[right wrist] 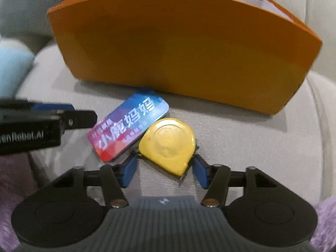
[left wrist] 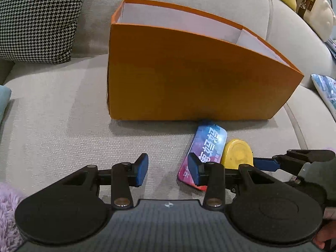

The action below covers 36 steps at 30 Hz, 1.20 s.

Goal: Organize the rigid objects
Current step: 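Grasp the blue-red card tin with the left gripper while the right grasps the yellow tape measure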

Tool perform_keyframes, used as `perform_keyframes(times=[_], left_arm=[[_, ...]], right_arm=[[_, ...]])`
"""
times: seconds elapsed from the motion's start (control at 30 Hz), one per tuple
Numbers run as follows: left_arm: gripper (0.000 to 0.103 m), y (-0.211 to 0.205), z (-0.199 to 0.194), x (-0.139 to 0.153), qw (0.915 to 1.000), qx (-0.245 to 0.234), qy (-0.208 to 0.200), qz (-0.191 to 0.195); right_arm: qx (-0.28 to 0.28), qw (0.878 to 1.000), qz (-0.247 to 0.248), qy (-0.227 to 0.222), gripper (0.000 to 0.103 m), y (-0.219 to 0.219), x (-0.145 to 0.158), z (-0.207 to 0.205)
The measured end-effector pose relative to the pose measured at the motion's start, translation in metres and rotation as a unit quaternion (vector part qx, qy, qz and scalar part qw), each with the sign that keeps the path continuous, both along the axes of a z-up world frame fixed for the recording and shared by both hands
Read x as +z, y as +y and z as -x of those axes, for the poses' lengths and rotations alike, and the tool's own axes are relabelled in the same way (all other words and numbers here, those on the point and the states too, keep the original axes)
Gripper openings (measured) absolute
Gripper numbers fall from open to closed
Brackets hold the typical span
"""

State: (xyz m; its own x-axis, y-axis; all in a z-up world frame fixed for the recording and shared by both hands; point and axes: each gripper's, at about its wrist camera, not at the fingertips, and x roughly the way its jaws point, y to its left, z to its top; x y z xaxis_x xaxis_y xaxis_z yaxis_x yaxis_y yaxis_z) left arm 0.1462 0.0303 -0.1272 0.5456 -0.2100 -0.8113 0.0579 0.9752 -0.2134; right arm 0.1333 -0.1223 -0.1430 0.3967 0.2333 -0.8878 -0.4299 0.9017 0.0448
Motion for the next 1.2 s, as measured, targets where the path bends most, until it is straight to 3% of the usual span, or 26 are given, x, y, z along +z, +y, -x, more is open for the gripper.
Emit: perform_keyframes(times=[0.1,0.23,0.27,0.3,0.63,0.8,0.9,1.1,1.2], left_arm=[[0.050,0.000,-0.001,-0.001,1.0000,0.002,0.002,0.002],[0.053,0.000,-0.001,0.000,1.0000,-0.002,-0.003,0.004],[0.055,-0.001,-0.001,0.001,1.0000,-0.007,-0.004,0.005],[0.059,-0.001,0.000,0.002,0.9999,-0.011,-0.005,0.004],[0.073,-0.014,-0.007,-0.003,0.9988,-0.049,0.007,-0.002],[0.073,-0.027,-0.019,-0.010,0.9972,-0.066,0.001,-0.036],[0.073,-0.035,-0.023,-0.010,0.9956,-0.083,0.000,-0.044],[0.073,-0.051,-0.028,-0.019,0.9915,-0.107,0.003,-0.074],[0.073,-0.054,-0.029,-0.022,0.9909,-0.108,0.004,-0.079]], right_arm=[[0.012,1.000,0.008,-0.015,0.049,0.002,-0.002,0.000],[0.012,1.000,0.002,-0.021,0.048,-0.004,0.001,0.000],[0.007,1.000,0.007,-0.021,0.026,-0.007,0.001,-0.001],[0.005,1.000,0.008,-0.026,0.019,-0.011,0.002,-0.001],[-0.038,0.999,-0.006,-0.004,0.020,-0.048,0.002,-0.020],[-0.045,0.999,-0.021,-0.003,0.024,-0.056,0.005,-0.026],[-0.037,0.999,-0.009,-0.026,0.041,-0.053,0.014,-0.021],[0.014,0.999,0.013,-0.051,0.059,-0.050,0.018,-0.031],[0.033,0.998,0.004,-0.046,0.062,-0.048,0.015,-0.044]])
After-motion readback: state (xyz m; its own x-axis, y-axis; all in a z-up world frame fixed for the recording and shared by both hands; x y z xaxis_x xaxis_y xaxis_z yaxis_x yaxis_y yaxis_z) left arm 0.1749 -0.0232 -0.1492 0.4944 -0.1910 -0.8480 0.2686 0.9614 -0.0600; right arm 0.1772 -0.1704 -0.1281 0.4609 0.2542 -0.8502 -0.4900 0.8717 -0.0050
